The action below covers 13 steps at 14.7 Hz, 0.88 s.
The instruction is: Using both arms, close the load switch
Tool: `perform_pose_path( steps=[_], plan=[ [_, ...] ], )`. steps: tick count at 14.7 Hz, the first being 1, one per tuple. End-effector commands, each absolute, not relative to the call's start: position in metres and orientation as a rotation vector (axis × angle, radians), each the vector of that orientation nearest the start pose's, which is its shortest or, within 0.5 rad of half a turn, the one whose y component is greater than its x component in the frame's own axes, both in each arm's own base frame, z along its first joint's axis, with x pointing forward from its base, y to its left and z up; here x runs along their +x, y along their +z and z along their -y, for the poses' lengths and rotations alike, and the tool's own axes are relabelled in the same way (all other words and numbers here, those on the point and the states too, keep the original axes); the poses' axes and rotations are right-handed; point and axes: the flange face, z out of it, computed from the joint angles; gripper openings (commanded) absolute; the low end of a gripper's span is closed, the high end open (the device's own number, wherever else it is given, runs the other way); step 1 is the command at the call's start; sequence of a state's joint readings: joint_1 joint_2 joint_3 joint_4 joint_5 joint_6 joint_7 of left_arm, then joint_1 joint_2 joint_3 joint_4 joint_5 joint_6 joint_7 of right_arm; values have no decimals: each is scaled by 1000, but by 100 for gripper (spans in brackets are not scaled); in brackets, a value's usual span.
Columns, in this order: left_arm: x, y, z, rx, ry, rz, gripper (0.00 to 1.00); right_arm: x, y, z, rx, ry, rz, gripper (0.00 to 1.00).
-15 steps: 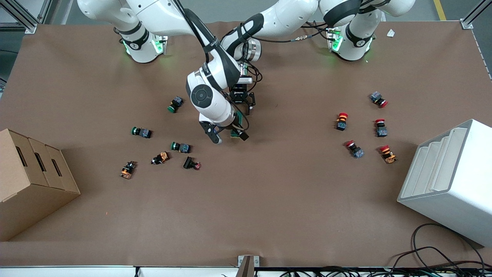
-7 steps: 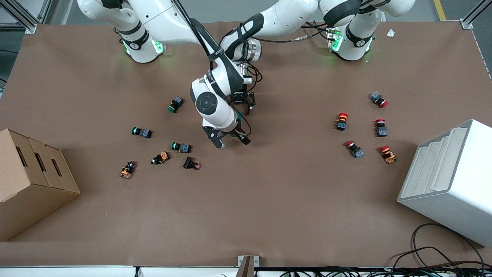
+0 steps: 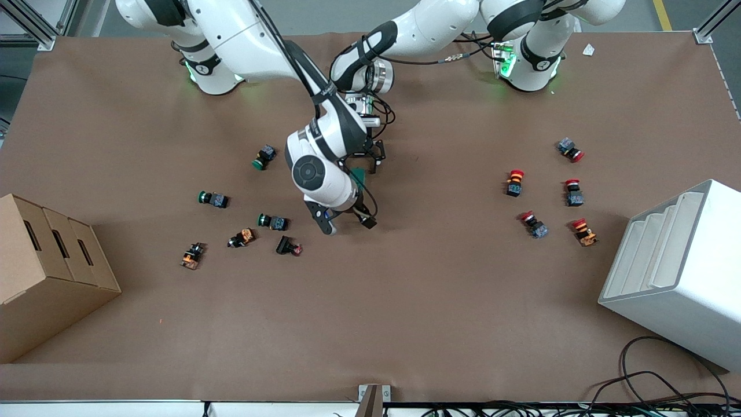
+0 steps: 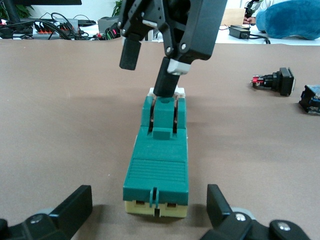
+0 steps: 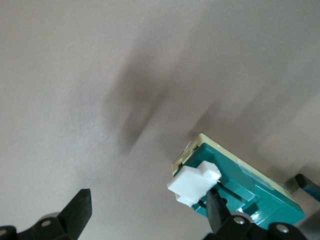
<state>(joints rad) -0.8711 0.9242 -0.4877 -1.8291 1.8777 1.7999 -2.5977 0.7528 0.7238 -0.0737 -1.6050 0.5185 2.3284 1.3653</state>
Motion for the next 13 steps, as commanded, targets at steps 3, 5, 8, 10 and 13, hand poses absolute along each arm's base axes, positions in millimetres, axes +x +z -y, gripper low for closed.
perform_pose_path(
  steps=[3, 5, 8, 10, 13],
  plan=[
    [220, 45, 580, -2740, -1666, 44, 100, 634, 250, -367, -2540, 418, -1434, 100],
    [222, 48, 580, -2735, -1663, 45, 100, 647, 262, -325, -2610, 472, -1323, 100],
    [229, 54, 580, -2719, -1646, 48, 100, 671, 296, -240, -2790, 414, -1029, 100],
    [236, 68, 582, -2694, -1590, 57, 100, 681, 327, -188, -2953, 305, -796, 100],
    [252, 122, 613, -2700, -1451, 180, 100, 690, 385, -92, -3078, 212, -440, 100]
  ],
)
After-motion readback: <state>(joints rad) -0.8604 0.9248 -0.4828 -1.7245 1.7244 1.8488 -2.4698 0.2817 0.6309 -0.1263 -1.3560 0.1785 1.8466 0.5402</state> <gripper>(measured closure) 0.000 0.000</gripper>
